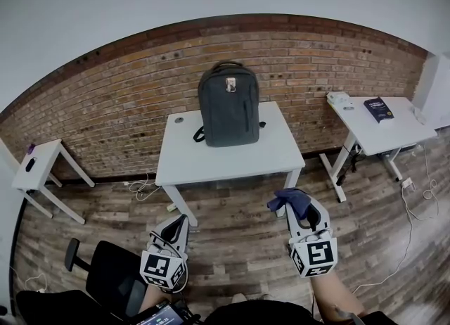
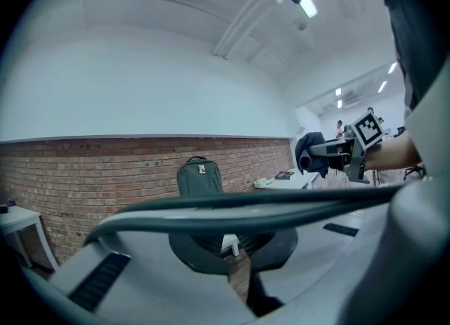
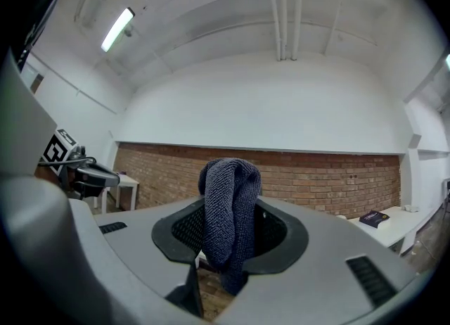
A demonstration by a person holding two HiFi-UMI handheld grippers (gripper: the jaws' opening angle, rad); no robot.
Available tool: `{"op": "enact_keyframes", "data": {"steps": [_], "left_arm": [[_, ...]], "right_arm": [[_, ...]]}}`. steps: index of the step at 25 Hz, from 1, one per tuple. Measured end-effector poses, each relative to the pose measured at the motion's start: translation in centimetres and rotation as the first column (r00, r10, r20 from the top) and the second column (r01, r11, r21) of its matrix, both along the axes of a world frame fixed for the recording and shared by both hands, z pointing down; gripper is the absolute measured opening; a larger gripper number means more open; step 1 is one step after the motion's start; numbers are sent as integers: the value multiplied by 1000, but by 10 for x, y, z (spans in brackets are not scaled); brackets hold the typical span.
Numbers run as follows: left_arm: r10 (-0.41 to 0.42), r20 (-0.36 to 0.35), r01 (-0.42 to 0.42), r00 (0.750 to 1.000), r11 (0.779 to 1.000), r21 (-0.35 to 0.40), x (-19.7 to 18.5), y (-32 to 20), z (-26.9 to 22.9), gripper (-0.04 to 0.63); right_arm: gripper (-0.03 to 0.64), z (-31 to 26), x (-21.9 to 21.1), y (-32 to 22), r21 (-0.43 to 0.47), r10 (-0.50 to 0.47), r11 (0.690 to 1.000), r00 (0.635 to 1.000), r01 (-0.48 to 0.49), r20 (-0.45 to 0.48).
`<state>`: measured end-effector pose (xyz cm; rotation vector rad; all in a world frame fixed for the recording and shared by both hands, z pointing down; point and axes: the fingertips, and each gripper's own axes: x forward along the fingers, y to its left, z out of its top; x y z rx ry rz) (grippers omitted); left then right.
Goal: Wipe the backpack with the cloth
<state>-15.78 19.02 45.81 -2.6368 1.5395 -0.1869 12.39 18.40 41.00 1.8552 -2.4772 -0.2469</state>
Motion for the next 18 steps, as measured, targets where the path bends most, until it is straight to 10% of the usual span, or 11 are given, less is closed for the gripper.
{"op": "enact_keyframes", "data": {"steps": [18], "left_arm": [[-40,6,40,999,999,36,3,8,-15,-3]], "right_arm": [[130,1,4,1,8,-32,999,999,32,-17]]}}
